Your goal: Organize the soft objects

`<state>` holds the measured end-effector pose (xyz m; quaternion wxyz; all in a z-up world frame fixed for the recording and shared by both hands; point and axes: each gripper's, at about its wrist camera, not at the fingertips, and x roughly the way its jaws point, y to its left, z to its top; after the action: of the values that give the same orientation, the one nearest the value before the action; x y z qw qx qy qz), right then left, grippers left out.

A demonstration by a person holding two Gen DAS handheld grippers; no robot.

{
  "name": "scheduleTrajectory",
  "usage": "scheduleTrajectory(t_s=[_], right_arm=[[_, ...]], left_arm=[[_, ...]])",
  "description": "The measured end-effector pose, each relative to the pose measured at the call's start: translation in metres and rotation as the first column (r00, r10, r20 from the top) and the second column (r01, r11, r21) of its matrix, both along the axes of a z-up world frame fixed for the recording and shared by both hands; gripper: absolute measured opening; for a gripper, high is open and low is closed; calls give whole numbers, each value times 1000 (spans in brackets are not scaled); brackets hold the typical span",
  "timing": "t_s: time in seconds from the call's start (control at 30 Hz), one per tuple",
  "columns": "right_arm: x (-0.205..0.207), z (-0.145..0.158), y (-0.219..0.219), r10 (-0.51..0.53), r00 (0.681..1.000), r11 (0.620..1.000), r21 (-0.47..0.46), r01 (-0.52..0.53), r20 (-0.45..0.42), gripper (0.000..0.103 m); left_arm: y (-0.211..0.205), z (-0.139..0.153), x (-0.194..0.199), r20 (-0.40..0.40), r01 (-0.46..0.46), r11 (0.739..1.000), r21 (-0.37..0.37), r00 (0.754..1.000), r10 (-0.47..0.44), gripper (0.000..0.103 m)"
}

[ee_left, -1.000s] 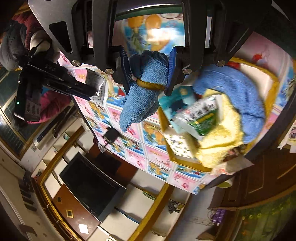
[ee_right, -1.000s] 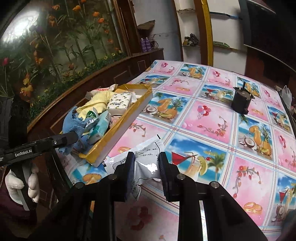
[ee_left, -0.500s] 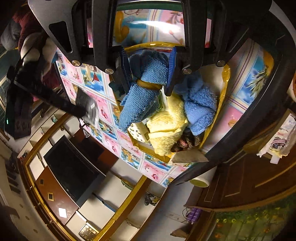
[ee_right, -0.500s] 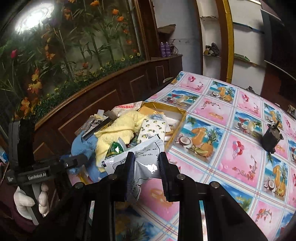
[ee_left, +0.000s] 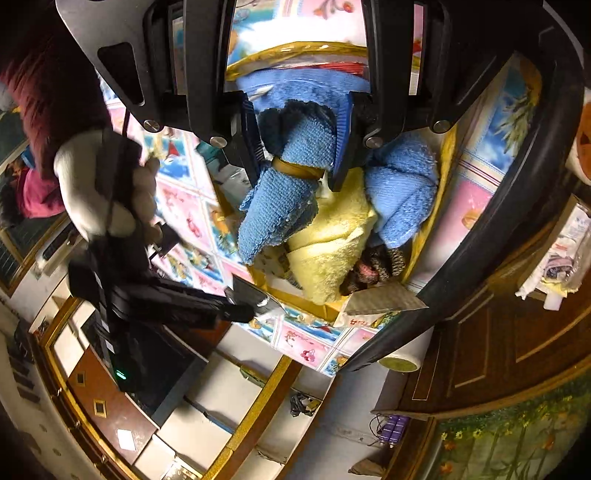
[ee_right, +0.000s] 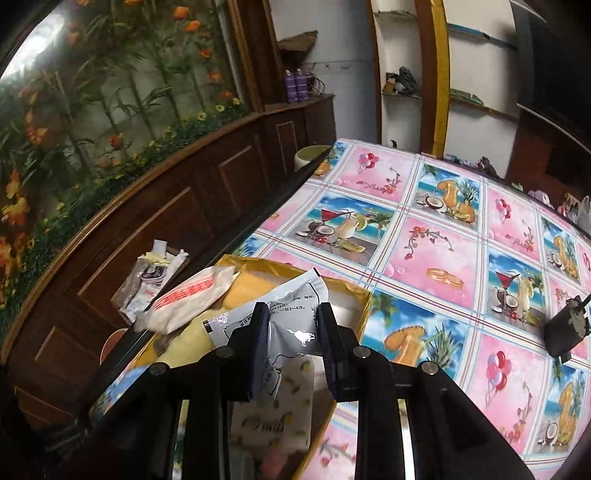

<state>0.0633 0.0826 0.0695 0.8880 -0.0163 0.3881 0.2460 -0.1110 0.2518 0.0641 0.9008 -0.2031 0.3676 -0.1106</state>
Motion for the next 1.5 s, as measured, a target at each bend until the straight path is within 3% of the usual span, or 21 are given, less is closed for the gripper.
scheduleTrajectory(t_s=[0.23,0.33,0.63,0.93,1.2,1.33,1.5], right_arm=[[31,-24,8,-44,996,999,-29,42,-73,26],[33,-29,11,-46,995,999,-33,44,-88,33],[27,-21,5,-45,997,999,22,46,-55,36],[-10,-4,-6,6,1000,997,74,-6,-4,39],[-68,-11,-36,53,999,991,124,-51,-12,40],[-99,-18,-57,44,999,989,142,-44,2,59],[-129,-24,-73,45,997,995,89,-50,54,60]], left_arm=[[0,-13,-3,-29,7,998,61,1000,-5,34],[-4,-13,-5,-22,20,997,75,1000,-19,43],[-5,-3,-12,10,-20,996,88,1000,19,71],[-16,8,-22,25,-47,990,134,999,44,71],[-36,16,-33,46,-89,972,220,996,81,71],[-48,19,-36,50,-139,952,273,990,130,71],[-63,22,-41,78,-189,920,343,982,173,71]])
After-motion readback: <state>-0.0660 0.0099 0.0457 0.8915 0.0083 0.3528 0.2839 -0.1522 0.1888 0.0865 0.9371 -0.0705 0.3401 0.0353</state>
